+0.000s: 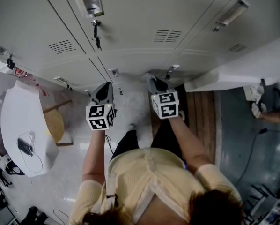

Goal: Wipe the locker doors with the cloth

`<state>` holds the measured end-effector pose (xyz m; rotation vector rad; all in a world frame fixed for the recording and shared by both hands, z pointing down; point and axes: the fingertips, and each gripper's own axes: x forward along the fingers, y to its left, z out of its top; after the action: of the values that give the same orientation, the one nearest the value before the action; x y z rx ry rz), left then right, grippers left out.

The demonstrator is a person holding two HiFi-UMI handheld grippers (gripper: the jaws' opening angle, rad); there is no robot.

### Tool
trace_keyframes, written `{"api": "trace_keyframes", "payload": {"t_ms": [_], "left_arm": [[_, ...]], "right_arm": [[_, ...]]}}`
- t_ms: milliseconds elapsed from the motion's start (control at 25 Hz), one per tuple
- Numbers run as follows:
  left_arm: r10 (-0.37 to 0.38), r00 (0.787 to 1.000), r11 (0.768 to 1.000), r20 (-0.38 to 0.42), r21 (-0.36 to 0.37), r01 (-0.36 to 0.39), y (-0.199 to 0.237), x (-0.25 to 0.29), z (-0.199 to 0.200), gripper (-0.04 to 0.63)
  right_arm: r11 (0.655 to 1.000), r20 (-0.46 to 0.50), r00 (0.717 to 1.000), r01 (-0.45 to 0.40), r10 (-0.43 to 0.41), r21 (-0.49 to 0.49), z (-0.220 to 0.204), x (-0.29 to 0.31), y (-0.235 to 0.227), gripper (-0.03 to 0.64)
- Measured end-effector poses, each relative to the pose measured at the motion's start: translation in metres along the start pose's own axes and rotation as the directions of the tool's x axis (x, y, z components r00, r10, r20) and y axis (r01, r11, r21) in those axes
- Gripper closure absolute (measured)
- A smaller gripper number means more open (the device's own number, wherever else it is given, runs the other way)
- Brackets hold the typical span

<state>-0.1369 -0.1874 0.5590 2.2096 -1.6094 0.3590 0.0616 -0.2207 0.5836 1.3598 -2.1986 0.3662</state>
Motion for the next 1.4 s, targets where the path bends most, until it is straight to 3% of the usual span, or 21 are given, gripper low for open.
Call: {"api": "trace_keyframes", "payload": {"t_ms": [720,1040,1400], "left_arm": [[0.148,0.989,0.985,-0.019,-0.082,-0.149,0.066,-0.047,-0.034,0.594],[0.167,0.986,0.981,-0.027,-0.092,-0.169,0.077,-0.050,-0.044,0.594],[0.174,0.984,0.979,-0.044,-0.100,-0.178,0.087,-0.045,-0.054,0.594]], "right_arm": [[0.973,-0.043,0.975,-0.222,0.220,-0.063,0.011,0.047,0.119,0.601],[0.965,-0.058,0.968,-0.248,0.244,-0.086,0.011,0.074,0.143,0.601],[0.964,-0.071,0.973,-0.228,0.220,-0.135,0.003,0.094,0.140,0.601]]}}
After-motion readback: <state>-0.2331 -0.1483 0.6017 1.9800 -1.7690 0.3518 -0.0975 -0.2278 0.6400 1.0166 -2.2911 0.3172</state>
